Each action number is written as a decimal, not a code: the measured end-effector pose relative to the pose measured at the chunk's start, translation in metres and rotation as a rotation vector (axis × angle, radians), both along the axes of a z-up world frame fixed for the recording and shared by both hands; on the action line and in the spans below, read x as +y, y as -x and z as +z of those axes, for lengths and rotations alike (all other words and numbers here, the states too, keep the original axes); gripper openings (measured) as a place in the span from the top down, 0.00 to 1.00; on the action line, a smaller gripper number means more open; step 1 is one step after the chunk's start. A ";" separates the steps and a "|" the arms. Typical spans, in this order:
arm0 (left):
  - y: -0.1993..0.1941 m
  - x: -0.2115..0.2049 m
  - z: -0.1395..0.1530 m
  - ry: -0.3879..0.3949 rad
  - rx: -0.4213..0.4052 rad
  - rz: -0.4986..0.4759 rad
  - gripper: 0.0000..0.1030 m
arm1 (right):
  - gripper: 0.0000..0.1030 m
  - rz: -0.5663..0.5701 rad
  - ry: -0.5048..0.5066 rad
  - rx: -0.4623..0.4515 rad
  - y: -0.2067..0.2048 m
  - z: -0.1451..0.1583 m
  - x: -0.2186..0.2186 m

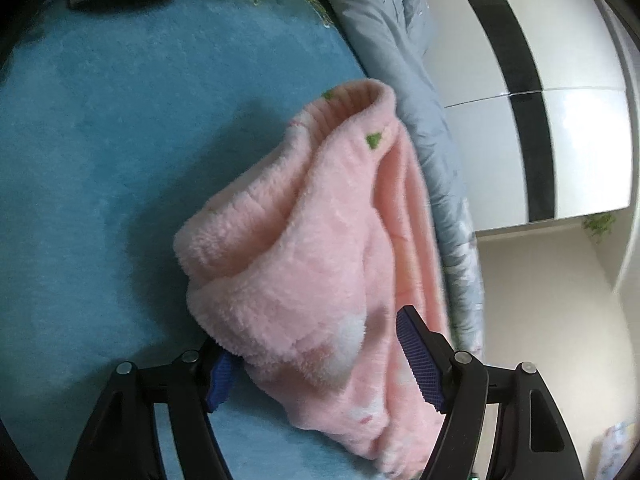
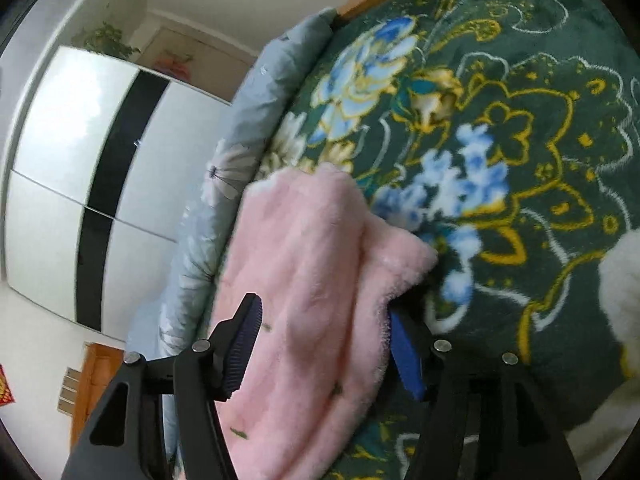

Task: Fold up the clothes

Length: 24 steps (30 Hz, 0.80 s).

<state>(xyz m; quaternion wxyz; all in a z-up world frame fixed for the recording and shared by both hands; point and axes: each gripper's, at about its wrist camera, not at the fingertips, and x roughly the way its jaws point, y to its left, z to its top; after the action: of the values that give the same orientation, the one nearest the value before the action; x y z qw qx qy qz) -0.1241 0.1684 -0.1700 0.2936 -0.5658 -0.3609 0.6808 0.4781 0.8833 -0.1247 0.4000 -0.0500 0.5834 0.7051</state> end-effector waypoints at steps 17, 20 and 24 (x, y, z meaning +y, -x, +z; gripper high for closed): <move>-0.007 -0.065 0.038 -0.078 0.080 0.098 0.86 | 0.89 0.068 -0.076 -0.032 -0.012 0.052 -0.032; -0.016 -0.083 0.054 -0.104 0.114 0.095 0.86 | 0.89 0.106 -0.096 -0.011 -0.023 0.058 -0.051; -0.027 -0.108 0.068 -0.074 0.178 0.127 0.86 | 0.89 0.162 -0.090 0.008 -0.043 0.052 -0.080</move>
<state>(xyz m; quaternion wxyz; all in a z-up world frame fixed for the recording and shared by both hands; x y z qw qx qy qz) -0.0974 0.0602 -0.1024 0.3013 -0.4680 -0.3934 0.7317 0.5208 0.8031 -0.0727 0.3412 -0.0762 0.5468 0.7608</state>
